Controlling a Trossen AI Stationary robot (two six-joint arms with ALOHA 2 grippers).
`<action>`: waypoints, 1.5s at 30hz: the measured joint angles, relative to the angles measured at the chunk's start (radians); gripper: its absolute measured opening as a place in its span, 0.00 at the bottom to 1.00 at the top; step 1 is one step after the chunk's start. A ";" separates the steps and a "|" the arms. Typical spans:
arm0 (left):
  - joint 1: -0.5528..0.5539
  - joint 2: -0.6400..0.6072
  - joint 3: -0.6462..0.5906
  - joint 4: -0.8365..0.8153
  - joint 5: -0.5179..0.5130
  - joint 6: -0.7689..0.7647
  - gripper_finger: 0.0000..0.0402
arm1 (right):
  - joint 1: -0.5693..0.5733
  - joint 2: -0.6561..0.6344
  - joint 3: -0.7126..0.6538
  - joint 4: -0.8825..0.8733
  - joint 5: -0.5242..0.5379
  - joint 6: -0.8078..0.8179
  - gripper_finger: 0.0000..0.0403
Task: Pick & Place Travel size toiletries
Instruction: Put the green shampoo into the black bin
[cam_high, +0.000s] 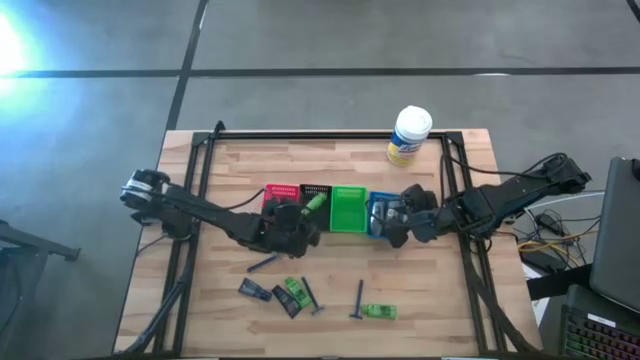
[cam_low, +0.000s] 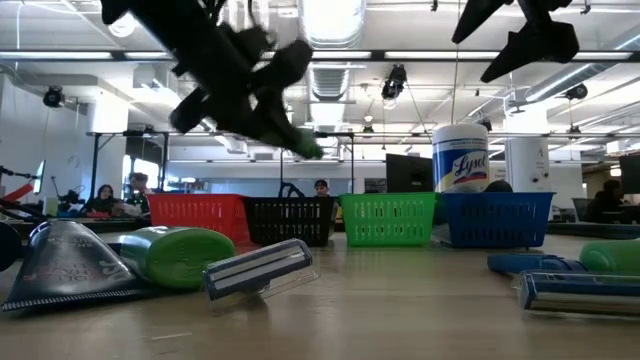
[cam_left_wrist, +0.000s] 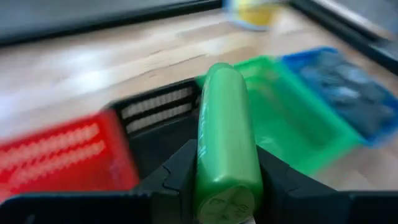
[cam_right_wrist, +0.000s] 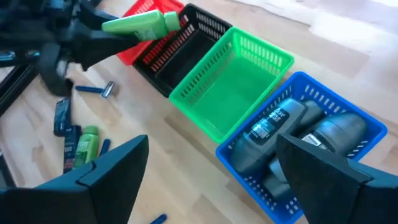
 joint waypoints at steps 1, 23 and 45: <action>-0.009 -0.005 0.000 0.053 0.014 0.098 0.28 | 0.005 0.000 0.000 0.000 -0.002 0.001 0.87; 0.113 0.153 0.046 -0.166 0.046 0.337 0.27 | 0.045 0.000 -0.035 -0.069 -0.164 0.089 0.79; 0.100 0.082 0.125 -0.164 0.339 0.579 0.62 | 0.252 0.203 -0.046 0.091 -0.488 -0.121 0.90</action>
